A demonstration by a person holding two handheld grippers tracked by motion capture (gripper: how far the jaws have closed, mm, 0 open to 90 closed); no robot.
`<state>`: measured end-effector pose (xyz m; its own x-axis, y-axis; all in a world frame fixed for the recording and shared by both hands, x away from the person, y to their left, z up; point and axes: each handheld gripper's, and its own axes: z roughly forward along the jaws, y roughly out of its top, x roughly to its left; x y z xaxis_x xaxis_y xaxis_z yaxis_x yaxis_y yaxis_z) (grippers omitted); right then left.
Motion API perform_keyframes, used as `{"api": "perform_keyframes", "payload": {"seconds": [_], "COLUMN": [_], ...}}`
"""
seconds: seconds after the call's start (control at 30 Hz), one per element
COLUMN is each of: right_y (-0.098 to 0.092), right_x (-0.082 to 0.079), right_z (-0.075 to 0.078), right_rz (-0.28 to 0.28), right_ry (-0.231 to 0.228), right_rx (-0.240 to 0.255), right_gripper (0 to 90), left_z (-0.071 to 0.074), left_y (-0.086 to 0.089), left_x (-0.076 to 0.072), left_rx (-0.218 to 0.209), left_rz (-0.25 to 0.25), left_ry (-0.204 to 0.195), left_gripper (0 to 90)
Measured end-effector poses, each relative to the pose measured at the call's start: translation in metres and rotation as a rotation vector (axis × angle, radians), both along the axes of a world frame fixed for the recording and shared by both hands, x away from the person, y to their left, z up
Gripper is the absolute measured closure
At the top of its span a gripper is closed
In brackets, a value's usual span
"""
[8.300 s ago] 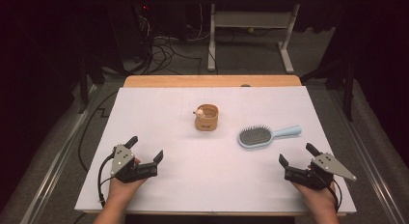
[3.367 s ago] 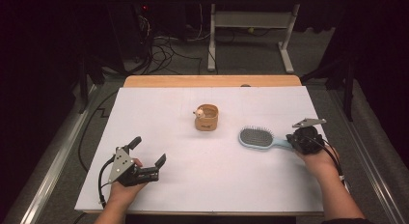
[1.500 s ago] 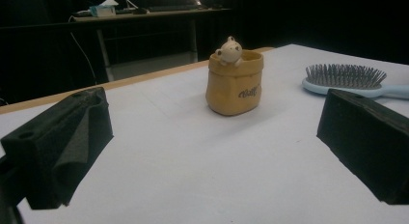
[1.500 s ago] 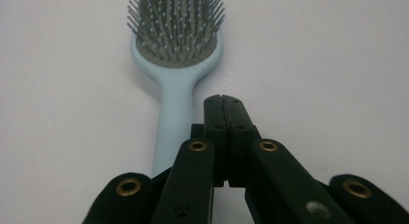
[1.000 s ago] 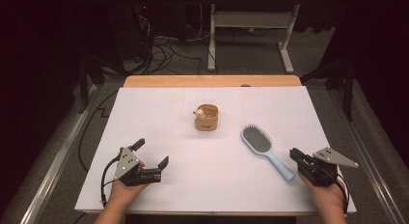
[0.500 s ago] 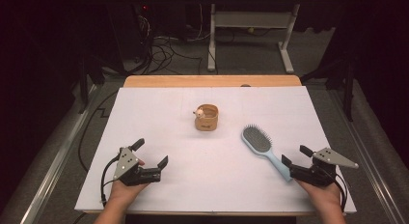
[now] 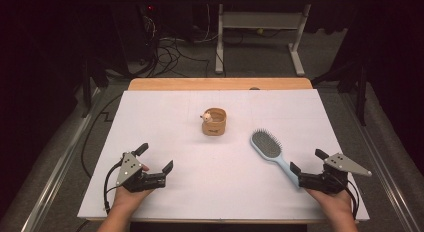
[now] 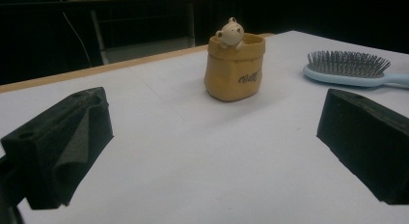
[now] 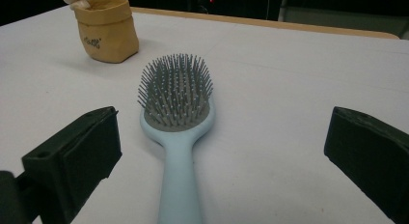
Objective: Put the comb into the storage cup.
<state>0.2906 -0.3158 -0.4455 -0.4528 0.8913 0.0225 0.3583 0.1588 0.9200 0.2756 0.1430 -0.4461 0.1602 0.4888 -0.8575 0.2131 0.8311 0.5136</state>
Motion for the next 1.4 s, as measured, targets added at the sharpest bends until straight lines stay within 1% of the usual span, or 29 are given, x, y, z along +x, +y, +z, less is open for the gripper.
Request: {"api": "perform_keyframes", "payload": {"seconds": [0.03,0.1,0.13,0.23,0.33,0.37,0.43,0.47,0.5,0.53,0.57,0.67,0.77,0.83,0.87,0.9,0.93,1.0,1.07,1.1,1.17,1.2,1.27,1.33,1.4], "right_y": [0.001,0.005,0.007,0.011,0.013,0.013,0.012,0.013,0.013,0.014,0.015,0.016,0.018,0.019,0.02,0.021,0.022,0.023,0.024,0.024,0.024,0.024,0.025,0.027,0.028], "right_x": [0.001,0.004,0.006,0.011,0.018,0.02,0.024,0.025,0.026,0.027,0.028,0.03,0.031,0.031,0.031,0.031,0.031,0.032,0.032,0.033,0.034,0.035,0.037,0.039,0.04], "right_z": [0.001,0.002,0.002,-0.001,-0.005,-0.005,-0.005,-0.005,-0.005,-0.005,-0.005,-0.005,-0.006,-0.007,-0.007,-0.007,-0.007,-0.007,-0.006,-0.004,-0.002,0.0,0.003,0.006,0.008], "right_rz": [0.006,0.011,0.017,0.02,0.02,0.025,0.033,0.038,0.042,0.045,0.047,0.058,0.063,0.065,0.066,0.074,0.077,0.081,0.083,0.088,0.088,0.094,0.1,0.101,0.108], "right_ry": [0.01,0.04,0.059,0.105,0.161,0.178,0.21,0.227,0.241,0.253,0.268,0.29,0.316,0.325,0.334,0.339,0.345,0.357,0.372,0.378,0.396,0.403,0.417,0.429,0.443], "right_rx": [-0.003,-0.028,-0.045,-0.073,-0.123,-0.129,-0.142,-0.149,-0.158,-0.169,-0.174,-0.195,-0.193,-0.202,-0.202,-0.202,-0.204,-0.206,-0.205,-0.207,-0.207,-0.215,-0.225,-0.239,-0.249], "right_gripper": [0.1,0.1,0.1,0.2,0.1,0.1,0.2,0.2,0.2,0.2,0.2,0.2,0.2,0.1,0.2,0.2,0.1,0.2,0.2,0.1,0.2,0.2,0.2,0.2,0.2], "left_z": [0.0,0.001,0.001,-0.002,-0.002,-0.002,-0.001,-0.001,-0.002,-0.003,-0.005,-0.006,-0.008,-0.007,-0.005,-0.003,-0.003,-0.003,-0.002,-0.003,-0.004,-0.004,-0.006,-0.006,-0.006], "left_y": [0.0,-0.001,-0.001,-0.002,-0.002,-0.002,0.001,0.002,0.002,0.001,-0.001,-0.004,-0.005,-0.004,-0.003,-0.003,-0.002,-0.002,-0.002,-0.002,-0.002,-0.003,-0.004,-0.005,-0.004], "left_x": [0.0,-0.001,-0.001,-0.001,-0.001,-0.001,0.002,0.002,0.004,0.004,0.004,0.002,0.001,0.001,0.0,0.0,-0.001,-0.001,-0.002,-0.002,-0.002,-0.002,-0.002,-0.003,-0.003], "left_rx": [0.0,-0.01,-0.004,0.013,0.01,0.01,0.001,0.0,0.003,0.018,0.024,0.029,0.037,0.033,0.018,0.006,0.012,0.006,0.004,0.012,0.005,0.008,0.023,0.021,0.021], "left_rz": [0.0,-0.002,0.002,-0.001,-0.007,-0.007,0.002,-0.004,0.002,0.01,0.007,-0.009,-0.019,-0.021,-0.018,-0.013,-0.015,-0.017,-0.019,-0.026,-0.028,-0.028,-0.038,-0.036,-0.039], "left_ry": [0.0,0.011,0.002,0.0,0.01,0.01,-0.004,0.004,0.005,-0.001,0.006,-0.001,-0.012,-0.005,-0.014,-0.015,-0.023,-0.02,-0.015,-0.018,-0.014,-0.009,-0.014,-0.007,-0.008], "left_gripper": [0.1,0.1,0.1,0.1,0.1,0.1,0.1,0.1,0.1,0.1,0.1,0.1,0.1,0.1,0.1,0.1,0.1,0.0,0.1,0.1,0.1,0.1,0.1,0.1,0.1]}}
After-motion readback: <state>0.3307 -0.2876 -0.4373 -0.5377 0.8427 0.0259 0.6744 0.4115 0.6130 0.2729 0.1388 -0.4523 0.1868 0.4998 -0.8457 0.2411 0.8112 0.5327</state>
